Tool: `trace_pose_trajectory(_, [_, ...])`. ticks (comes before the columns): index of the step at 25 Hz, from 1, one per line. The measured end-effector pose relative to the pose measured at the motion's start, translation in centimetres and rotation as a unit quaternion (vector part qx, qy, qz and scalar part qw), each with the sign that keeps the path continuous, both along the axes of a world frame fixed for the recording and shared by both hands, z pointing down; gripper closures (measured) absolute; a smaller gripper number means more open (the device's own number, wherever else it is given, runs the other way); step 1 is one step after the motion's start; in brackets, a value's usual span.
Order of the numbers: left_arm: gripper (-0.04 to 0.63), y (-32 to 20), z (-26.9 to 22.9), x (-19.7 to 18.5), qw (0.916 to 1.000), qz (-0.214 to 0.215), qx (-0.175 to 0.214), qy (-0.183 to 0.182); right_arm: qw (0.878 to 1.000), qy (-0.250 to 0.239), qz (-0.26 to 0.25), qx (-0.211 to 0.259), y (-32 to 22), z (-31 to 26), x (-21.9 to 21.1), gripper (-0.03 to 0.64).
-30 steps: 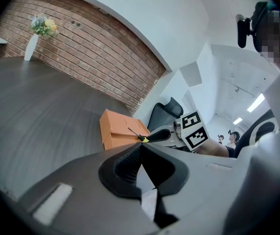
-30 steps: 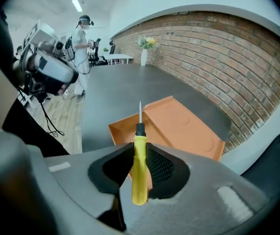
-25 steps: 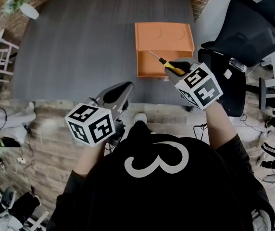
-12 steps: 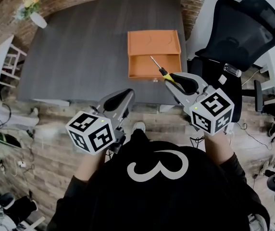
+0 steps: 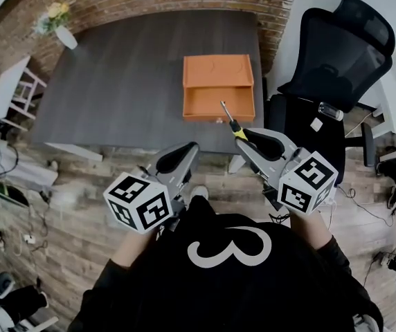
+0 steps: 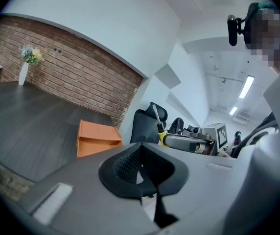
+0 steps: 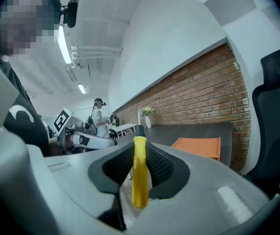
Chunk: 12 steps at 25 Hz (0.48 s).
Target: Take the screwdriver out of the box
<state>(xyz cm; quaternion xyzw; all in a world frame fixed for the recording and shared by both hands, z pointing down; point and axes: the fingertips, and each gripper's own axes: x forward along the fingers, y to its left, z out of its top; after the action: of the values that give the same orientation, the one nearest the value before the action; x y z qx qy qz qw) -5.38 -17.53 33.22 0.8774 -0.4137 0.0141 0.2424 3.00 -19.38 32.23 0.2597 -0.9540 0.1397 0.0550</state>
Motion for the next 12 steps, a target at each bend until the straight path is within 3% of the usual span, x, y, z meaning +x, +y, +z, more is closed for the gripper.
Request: trace_pose_trajectory(12, [0.583, 1.8, -1.9, 0.4, 0.9995, 0.002, 0.03, -0.003, 1.0, -0.017, 0.003, 0.017, 1.9, -1.1, -0.1, 0.538])
